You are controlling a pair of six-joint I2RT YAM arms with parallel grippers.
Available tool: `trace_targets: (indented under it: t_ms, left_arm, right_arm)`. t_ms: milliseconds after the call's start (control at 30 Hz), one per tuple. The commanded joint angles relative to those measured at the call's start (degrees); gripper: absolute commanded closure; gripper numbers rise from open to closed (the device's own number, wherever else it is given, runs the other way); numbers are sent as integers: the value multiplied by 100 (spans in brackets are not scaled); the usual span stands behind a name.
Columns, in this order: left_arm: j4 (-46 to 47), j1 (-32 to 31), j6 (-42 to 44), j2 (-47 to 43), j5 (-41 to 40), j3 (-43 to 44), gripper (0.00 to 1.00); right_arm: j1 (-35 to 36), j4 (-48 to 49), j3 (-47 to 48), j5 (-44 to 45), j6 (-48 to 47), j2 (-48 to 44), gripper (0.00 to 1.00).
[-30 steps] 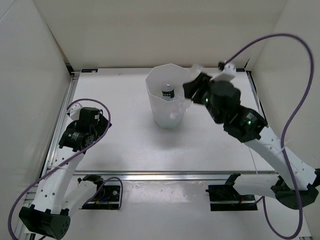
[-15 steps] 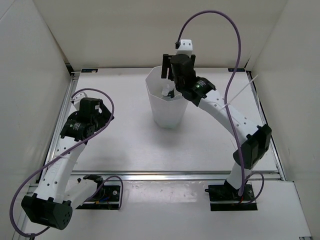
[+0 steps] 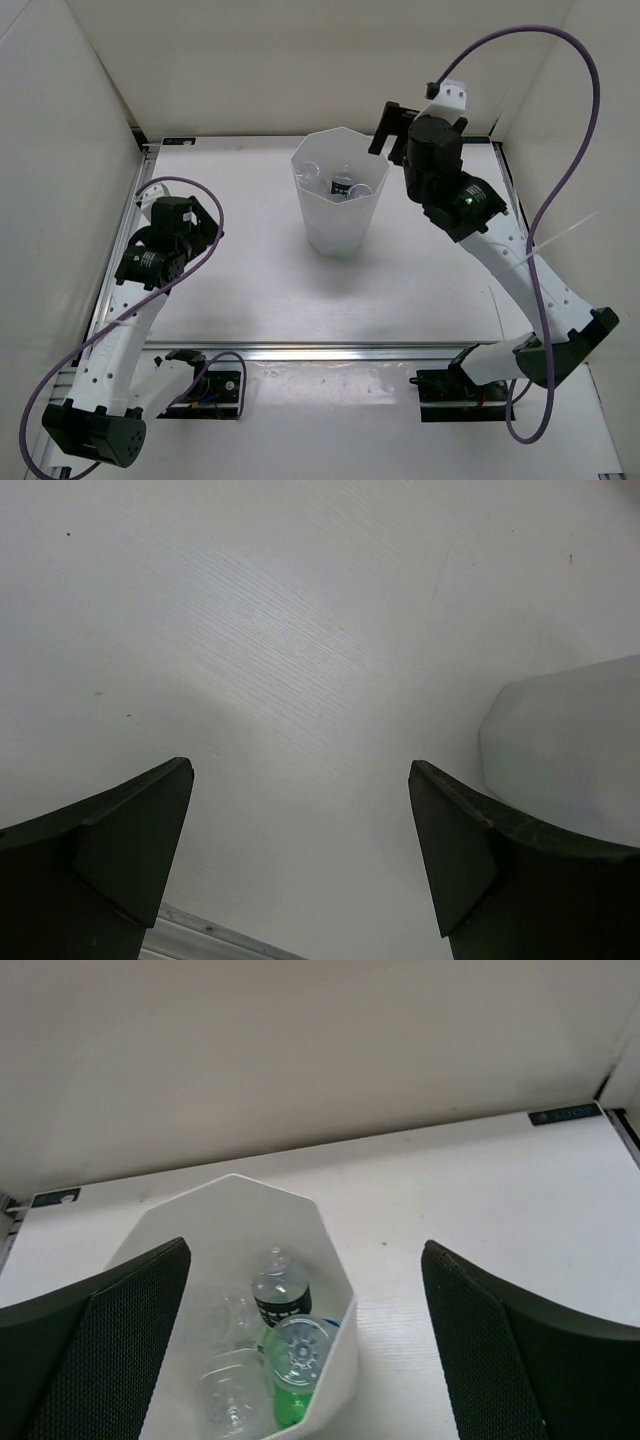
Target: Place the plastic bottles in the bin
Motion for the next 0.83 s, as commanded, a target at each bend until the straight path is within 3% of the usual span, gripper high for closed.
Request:
trace_targets:
  t_ms: [0, 133, 233, 400, 567, 800]
  left_arm:
    - [52, 30, 75, -118, 48, 15, 0]
    - [-54, 30, 75, -118, -232, 322, 0]
    - [-299, 30, -30, -118, -961, 489, 0]
    - [-1054, 30, -672, -118, -2342, 568, 0]
    - [-1240, 30, -673, -170, -2703, 762, 0]
    - [-1020, 30, -602, -170, -2640, 596, 0]
  right_arm:
    - [-220, -887, -238, 250, 586, 8, 0]
    - [-510, -1883, -107, 250, 1421, -53, 0]
    - [-729, -2271, -334, 250, 1826, -202, 0]
    - [-1117, -2711, -441, -1010, 1617, -282, 0]
    - [-1302, -3414, -204, -1602, 1862, -19, 0]
    - [-1372, -3644, -63, -1148, 1783, -9, 0]
